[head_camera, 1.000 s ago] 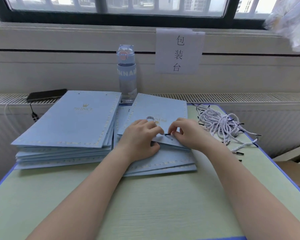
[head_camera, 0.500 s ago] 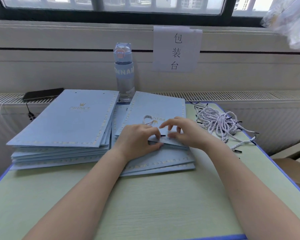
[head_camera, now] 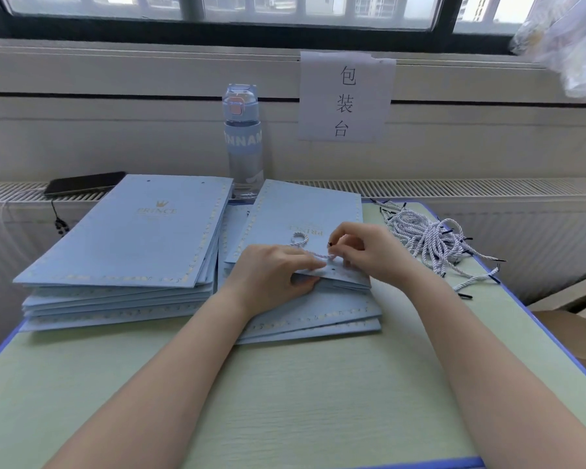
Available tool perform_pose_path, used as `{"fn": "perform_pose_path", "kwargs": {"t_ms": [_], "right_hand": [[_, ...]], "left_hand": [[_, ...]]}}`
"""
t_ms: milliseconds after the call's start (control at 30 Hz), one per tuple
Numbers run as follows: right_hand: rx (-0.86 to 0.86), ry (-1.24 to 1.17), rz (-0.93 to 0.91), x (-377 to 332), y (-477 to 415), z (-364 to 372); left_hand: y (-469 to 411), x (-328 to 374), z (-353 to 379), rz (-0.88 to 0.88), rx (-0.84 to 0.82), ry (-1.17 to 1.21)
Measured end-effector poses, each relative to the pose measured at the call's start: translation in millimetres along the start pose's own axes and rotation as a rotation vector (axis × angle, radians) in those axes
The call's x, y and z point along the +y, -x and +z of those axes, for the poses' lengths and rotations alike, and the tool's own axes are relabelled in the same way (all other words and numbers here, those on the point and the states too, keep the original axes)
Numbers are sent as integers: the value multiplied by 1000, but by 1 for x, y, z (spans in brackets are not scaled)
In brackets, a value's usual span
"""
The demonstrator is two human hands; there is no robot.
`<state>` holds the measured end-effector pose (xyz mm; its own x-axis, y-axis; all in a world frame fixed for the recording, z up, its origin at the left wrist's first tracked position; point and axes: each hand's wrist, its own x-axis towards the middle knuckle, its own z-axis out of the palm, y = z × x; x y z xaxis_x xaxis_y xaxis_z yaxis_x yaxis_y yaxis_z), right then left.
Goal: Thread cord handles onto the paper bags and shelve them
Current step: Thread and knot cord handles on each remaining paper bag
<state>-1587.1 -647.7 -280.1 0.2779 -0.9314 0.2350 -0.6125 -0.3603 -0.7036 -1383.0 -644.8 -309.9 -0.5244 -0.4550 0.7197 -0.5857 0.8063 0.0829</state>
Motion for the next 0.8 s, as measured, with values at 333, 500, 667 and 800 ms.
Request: {"fn": "perform_pose_path", "kwargs": {"t_ms": [333, 500, 667, 800], "right_hand": [[13, -100, 45, 2, 3, -20], [-49, -23, -53, -6, 4, -19], [-92, 170, -121, -12, 3, -13], [-99, 185, -147, -12, 2, -9]], "left_hand": [[0, -2, 0, -74, 83, 54], [-1, -4, -2, -77, 99, 67], [1, -7, 1, -51, 57, 65], [1, -6, 1, -34, 94, 27]]}}
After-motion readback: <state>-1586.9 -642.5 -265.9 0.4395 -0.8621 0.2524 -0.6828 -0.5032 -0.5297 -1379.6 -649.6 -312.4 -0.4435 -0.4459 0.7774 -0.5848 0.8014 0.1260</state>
